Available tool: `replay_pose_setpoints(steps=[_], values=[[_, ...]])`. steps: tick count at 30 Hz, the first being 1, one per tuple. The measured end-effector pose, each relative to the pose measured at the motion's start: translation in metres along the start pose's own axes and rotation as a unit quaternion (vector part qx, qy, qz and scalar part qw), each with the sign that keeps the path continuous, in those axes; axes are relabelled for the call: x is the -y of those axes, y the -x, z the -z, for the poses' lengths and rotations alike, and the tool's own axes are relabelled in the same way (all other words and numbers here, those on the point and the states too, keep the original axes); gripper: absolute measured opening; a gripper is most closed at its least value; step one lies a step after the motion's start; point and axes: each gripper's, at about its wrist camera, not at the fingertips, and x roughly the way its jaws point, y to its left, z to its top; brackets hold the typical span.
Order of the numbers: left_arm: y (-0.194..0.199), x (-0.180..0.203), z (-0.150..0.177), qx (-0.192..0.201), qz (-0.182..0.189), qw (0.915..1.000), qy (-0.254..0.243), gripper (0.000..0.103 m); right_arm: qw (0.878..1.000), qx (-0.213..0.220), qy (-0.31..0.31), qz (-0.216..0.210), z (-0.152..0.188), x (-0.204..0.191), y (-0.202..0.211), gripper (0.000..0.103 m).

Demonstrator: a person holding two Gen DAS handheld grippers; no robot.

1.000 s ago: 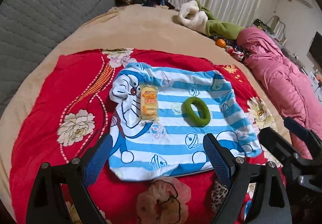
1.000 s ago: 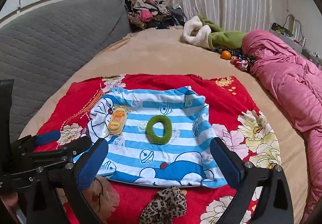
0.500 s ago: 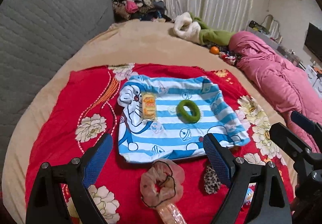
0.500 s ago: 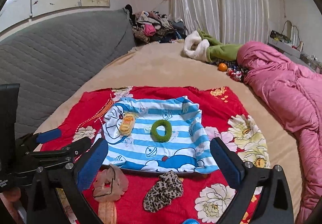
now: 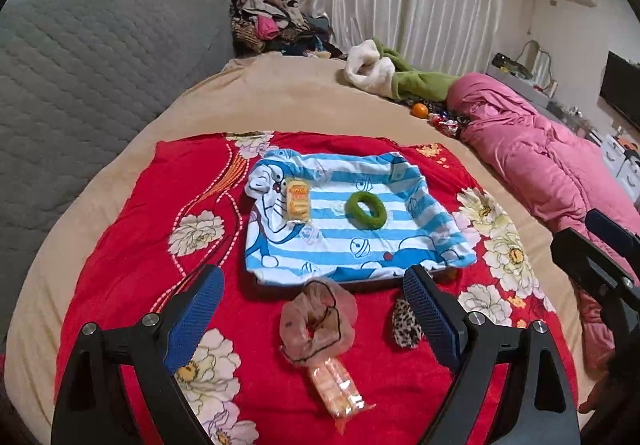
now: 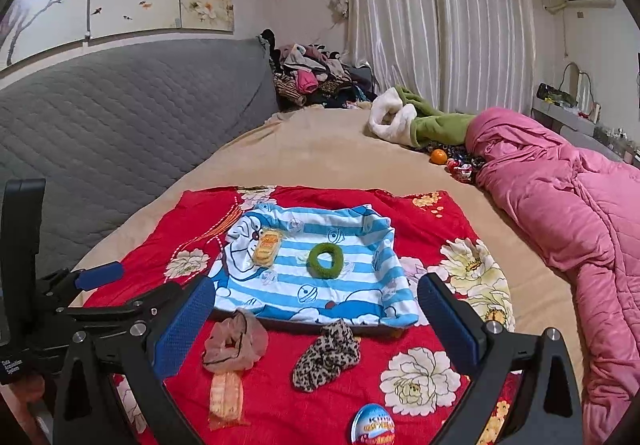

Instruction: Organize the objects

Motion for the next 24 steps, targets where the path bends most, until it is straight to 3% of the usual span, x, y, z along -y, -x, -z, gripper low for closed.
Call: replay_pose_setpoints(steps=[24], values=[[0.057, 0.003, 0.051, 0.025, -0.006, 0.9994, 0.021, 0.092, 1.0, 0.011, 0.012, 0.015, 0.047, -0.01, 0.058, 0.102]])
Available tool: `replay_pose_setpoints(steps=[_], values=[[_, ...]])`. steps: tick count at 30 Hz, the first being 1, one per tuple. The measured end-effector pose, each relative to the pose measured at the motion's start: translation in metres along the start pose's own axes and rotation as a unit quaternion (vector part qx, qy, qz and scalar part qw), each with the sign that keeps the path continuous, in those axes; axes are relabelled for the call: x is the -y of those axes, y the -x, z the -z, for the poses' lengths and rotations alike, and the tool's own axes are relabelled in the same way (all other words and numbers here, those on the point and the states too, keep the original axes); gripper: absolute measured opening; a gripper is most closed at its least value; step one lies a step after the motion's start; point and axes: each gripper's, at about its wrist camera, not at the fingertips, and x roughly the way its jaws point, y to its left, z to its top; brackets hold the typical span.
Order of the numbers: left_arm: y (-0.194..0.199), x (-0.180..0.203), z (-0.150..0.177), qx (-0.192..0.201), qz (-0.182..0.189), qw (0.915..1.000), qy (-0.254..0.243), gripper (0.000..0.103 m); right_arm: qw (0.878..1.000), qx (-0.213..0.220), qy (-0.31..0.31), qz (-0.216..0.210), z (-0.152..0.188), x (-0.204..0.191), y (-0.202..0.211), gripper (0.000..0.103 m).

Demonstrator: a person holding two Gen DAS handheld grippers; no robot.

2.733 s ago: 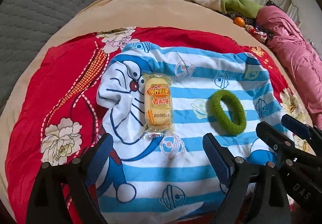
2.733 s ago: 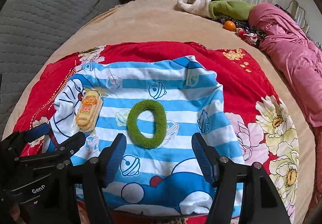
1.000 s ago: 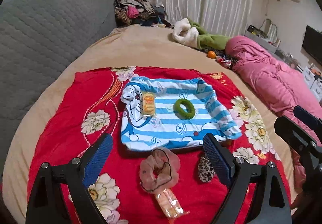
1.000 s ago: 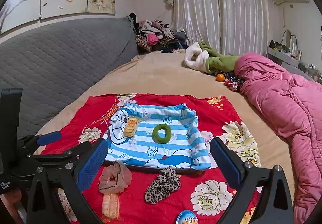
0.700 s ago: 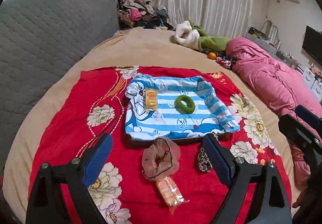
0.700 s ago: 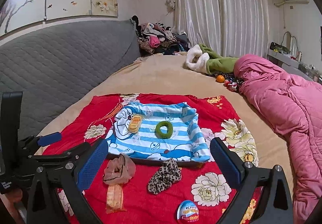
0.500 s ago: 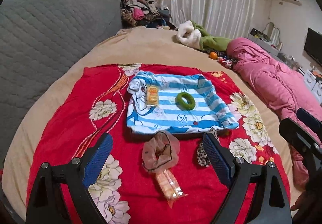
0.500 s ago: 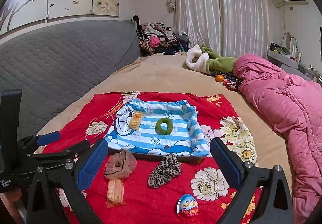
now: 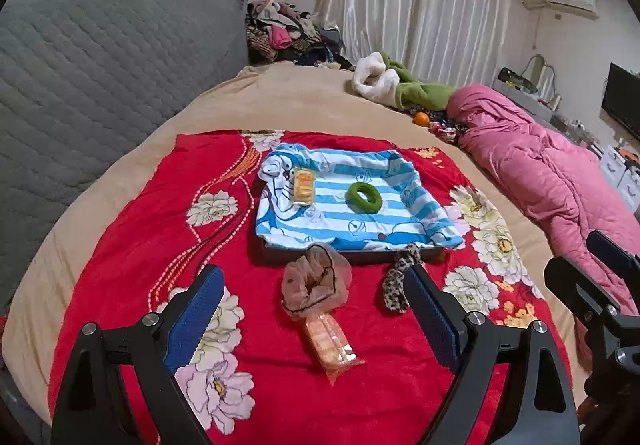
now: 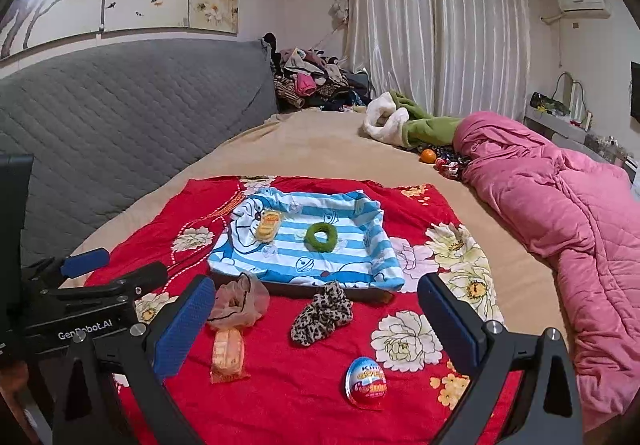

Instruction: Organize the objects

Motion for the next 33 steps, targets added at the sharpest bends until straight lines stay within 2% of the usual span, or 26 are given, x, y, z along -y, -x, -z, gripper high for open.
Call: replay_pose_setpoints(steps=[18, 33], values=[[0.042, 0.012, 0.031, 0.018, 0.009, 0.9997, -0.013, 0.092, 1.0, 0.017, 0.005, 0.007, 0.023, 0.004, 0.052, 0.102], [0.038, 0.01, 0.065, 0.017, 0.004, 0.9998, -0.012, 0.092, 1.0, 0.006, 0.005, 0.01, 0.053, 0.009, 0.059, 0.102]])
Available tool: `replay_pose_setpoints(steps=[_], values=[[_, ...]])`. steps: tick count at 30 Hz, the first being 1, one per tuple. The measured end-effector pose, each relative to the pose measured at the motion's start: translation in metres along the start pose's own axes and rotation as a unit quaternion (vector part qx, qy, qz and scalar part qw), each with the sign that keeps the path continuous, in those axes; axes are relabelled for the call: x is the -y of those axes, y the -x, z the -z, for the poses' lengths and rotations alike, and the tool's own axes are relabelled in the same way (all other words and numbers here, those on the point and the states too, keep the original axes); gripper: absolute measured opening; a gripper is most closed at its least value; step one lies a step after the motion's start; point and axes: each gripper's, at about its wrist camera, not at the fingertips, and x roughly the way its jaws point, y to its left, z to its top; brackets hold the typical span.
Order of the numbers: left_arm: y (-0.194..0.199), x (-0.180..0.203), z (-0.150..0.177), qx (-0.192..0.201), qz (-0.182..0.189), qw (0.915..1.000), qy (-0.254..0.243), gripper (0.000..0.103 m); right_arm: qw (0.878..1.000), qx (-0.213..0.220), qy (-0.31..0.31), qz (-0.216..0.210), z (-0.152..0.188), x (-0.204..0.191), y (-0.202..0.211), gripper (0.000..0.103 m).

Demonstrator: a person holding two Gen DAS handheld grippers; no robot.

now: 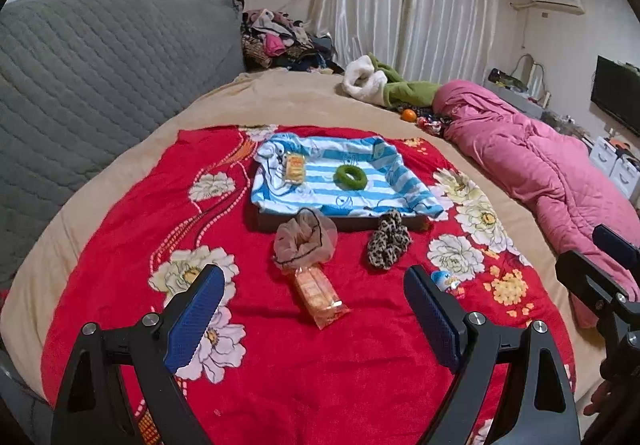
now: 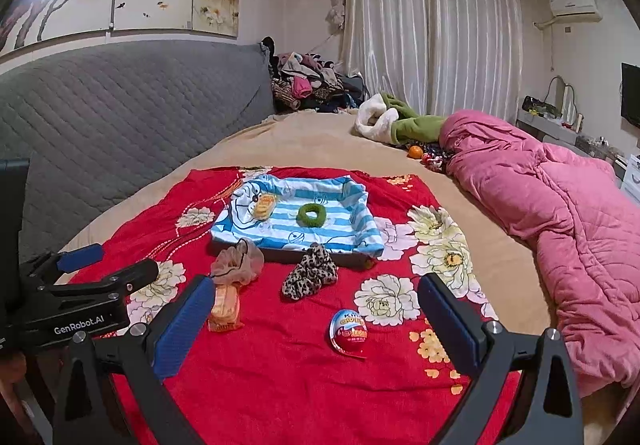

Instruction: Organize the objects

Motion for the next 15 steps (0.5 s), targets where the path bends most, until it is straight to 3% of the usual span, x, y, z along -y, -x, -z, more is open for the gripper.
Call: replay_pose_setpoints(steps=[15], values=[[-0.042, 0.008, 0.028, -0.027, 0.002, 0.9996, -0.004, 0.092, 0.999, -0.034, -0.022, 0.008, 0.035, 0.019, -0.034, 0.102]])
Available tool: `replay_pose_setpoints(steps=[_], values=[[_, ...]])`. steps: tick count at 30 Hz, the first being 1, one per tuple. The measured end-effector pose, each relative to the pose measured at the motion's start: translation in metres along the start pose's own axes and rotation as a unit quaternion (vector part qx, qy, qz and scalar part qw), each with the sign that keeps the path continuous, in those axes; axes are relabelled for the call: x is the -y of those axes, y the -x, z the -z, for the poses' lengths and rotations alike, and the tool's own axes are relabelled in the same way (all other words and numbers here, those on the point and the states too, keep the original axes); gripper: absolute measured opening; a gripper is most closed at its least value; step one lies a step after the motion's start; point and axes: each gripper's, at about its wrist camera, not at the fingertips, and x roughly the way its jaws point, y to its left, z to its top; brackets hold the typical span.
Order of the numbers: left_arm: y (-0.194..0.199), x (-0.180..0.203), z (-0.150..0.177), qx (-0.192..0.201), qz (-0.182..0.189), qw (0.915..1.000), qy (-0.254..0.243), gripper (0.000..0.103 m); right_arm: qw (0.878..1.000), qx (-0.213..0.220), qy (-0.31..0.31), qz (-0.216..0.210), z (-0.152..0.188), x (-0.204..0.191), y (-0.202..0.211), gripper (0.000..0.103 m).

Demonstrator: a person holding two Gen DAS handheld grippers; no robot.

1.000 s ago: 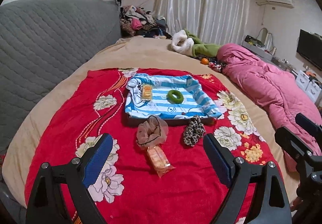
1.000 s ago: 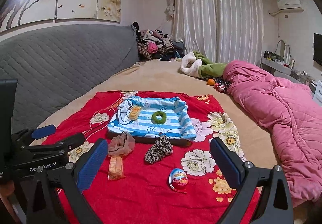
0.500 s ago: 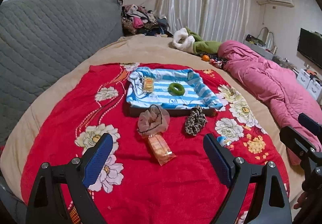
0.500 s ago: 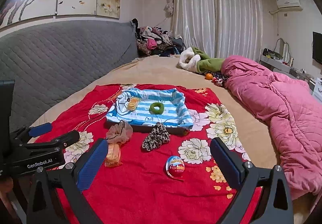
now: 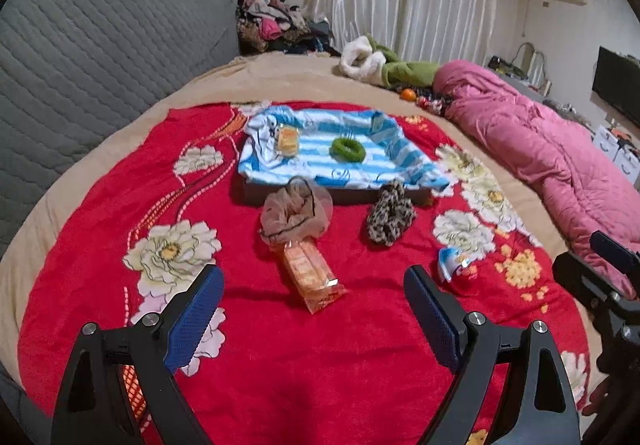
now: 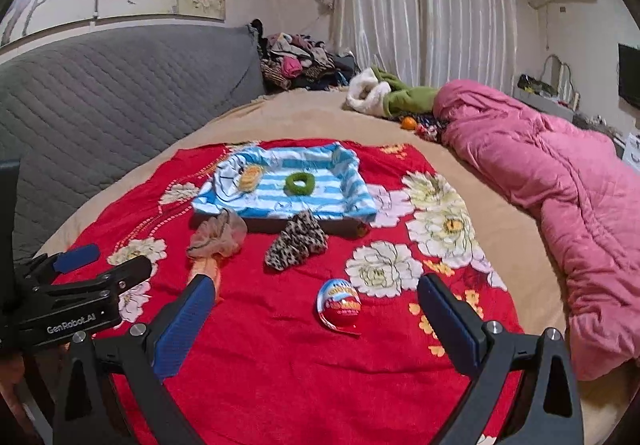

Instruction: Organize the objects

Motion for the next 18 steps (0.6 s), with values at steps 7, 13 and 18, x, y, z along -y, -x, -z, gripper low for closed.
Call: replay_pose_setpoints(steps=[7, 13, 18], values=[[-0.018, 0.005, 0.01, 0.001, -0.006, 0.9999, -0.009, 0.092, 1.0, -0.02, -0.021, 0.007, 0.018, 0.018, -0.021, 0.102], [-0.035, 0.004, 0.017, -0.011, -0.003, 0.9999, -0.006, 0.092, 0.999, -0.035, -0.022, 0.015, 0.029, 0.025, -0.036, 0.102], [-0.05, 0.002, 0.023, -0.026, -0.004, 0.9996, -0.002, 0.092, 0.998, -0.053, -0.024, 0.022, 0.036, 0.03, -0.052, 0.102]])
